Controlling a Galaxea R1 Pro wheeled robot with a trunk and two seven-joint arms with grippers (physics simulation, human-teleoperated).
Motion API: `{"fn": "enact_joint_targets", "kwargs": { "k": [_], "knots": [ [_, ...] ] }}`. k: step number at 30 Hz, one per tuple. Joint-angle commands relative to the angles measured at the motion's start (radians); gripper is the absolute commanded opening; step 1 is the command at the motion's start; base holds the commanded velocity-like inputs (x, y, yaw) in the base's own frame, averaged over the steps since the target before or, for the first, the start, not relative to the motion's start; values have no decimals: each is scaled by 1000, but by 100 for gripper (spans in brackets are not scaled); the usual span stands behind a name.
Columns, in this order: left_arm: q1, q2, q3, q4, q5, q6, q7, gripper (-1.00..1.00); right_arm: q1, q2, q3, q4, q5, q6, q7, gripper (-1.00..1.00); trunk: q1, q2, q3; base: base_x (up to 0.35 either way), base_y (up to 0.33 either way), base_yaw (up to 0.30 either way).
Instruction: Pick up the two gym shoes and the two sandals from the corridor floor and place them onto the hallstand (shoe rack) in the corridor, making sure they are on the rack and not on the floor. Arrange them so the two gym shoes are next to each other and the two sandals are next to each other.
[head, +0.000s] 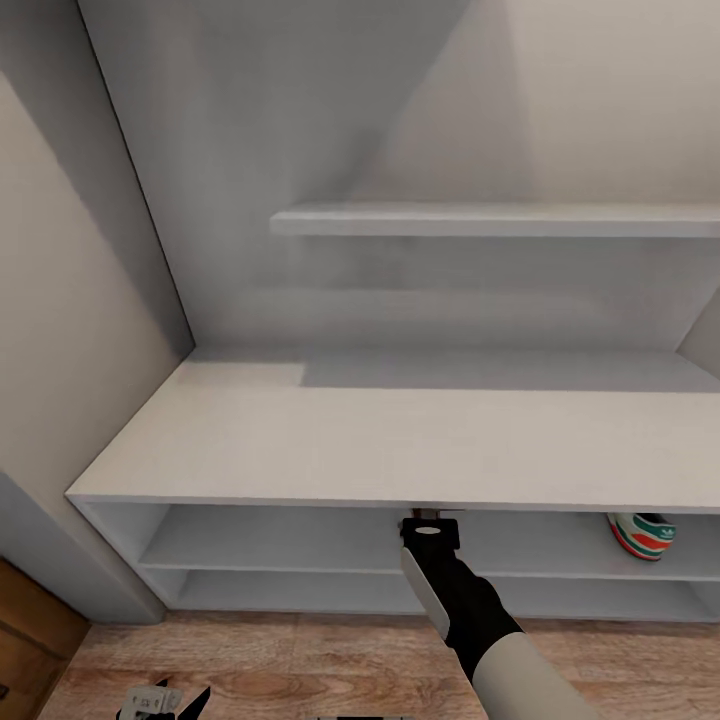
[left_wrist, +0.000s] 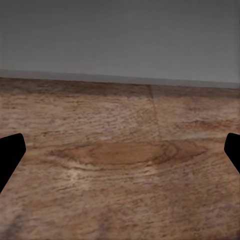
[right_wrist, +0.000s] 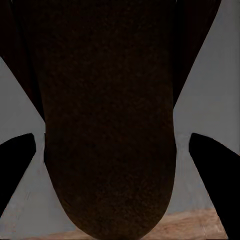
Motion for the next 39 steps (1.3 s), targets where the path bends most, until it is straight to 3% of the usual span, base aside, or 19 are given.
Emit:
{"fn": "enact_joint_targets", "kwargs": {
  "k": [1,14,39],
  "knots": [
    [-1,0,2,1,8,2,-9,100,-1,0,2,-1,-6,4,-8,100,0,0,-1,0,0,0],
    [-1,0,3,1,8,2,-9,100,-1,0,2,1,-6,5,-7,100,0,0,-1,-45,0,0],
    [-1,1,3,0,6,2,-8,100,-1,0,2,4,-5,4,-7,100,0,0,-1,-319,-25,0]
  ]
}}
